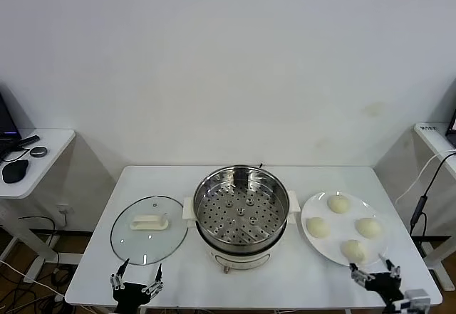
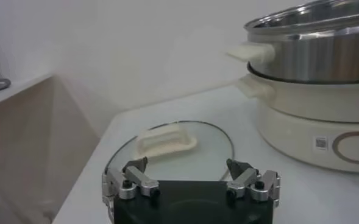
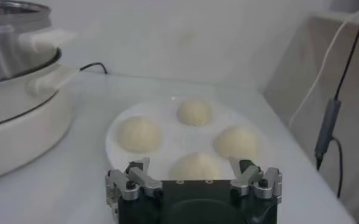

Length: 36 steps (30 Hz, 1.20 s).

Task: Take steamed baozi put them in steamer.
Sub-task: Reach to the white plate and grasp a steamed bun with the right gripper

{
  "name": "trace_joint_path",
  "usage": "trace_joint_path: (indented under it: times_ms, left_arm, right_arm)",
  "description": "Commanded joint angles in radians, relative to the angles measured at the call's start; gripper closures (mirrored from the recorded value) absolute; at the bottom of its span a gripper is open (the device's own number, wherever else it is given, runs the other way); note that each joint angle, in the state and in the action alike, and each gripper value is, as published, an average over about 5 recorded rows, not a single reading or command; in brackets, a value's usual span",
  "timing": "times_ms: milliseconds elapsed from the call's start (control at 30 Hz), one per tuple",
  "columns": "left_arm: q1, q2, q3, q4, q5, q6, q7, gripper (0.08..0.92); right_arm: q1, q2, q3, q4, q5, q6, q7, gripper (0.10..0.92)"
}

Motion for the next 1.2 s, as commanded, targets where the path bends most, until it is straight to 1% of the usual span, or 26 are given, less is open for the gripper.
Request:
trace_joint_path:
  times_ms: [33, 67, 133, 233, 333, 433, 600, 667, 733, 833, 967, 1200]
  left_arm:
    - [-0.004, -0.001, -0.006, 0.011, 0.003, 0.002, -0.005, 0.177]
    - [-0.004, -0.001, -0.006, 0.013, 0.003, 0.002, -0.006, 0.177]
    - [-0.004, -0.002, -0.006, 0.019, 0.006, 0.001, -0.008, 0.177]
    - [0.001, -0.005, -0.009, 0.022, 0.009, 0.001, -0.010, 0.177]
    - [0.005, -0.012, -0.013, 0.021, 0.010, 0.001, -0.011, 0.177]
    - [0.009, -0.022, -0.017, 0.014, 0.012, 0.002, -0.013, 0.177]
    - [0.021, -0.036, -0.025, 0.000, 0.013, 0.003, -0.014, 0.177]
    - [0.024, -0.041, -0.027, 0.000, 0.009, 0.002, -0.017, 0.177]
    - [0.028, -0.047, -0.028, 0.000, 0.005, 0.002, -0.020, 0.177]
    - [0.035, -0.053, -0.030, 0.001, 0.002, 0.001, -0.023, 0.177]
    - [0.038, -0.052, -0.033, 0.011, 0.003, 0.001, -0.025, 0.177]
    - [0.027, -0.055, -0.039, 0.040, 0.001, 0.001, -0.027, 0.177]
  right_arm:
    - [0.122, -0.372, 0.054, -0.088, -0.025, -0.073, -0.145, 0.203]
    - [0.141, -0.411, 0.050, -0.104, -0.048, -0.070, -0.173, 0.203]
    - [0.212, -0.541, 0.031, -0.156, -0.128, -0.067, -0.269, 0.203]
    - [0.327, -0.690, -0.043, -0.233, -0.263, -0.056, -0.435, 0.203]
    - [0.509, -0.769, -0.233, -0.330, -0.384, 0.000, -0.615, 0.203]
    - [0.789, -0.784, -0.520, -0.446, -0.485, 0.095, -0.748, 0.203]
    - [1.325, -0.716, -1.052, -0.667, -0.594, 0.290, -0.914, 0.203]
    - [1.473, -0.664, -1.218, -0.755, -0.626, 0.370, -0.958, 0.203]
    - [1.550, -0.604, -1.320, -0.826, -0.652, 0.426, -0.991, 0.203]
    - [1.585, -0.515, -1.369, -0.914, -0.690, 0.458, -1.023, 0.203]
    - [1.591, -0.410, -1.346, -1.027, -0.753, 0.476, -1.019, 0.203]
    - [1.599, -0.311, -1.265, -1.157, -0.824, 0.493, -0.986, 0.203]
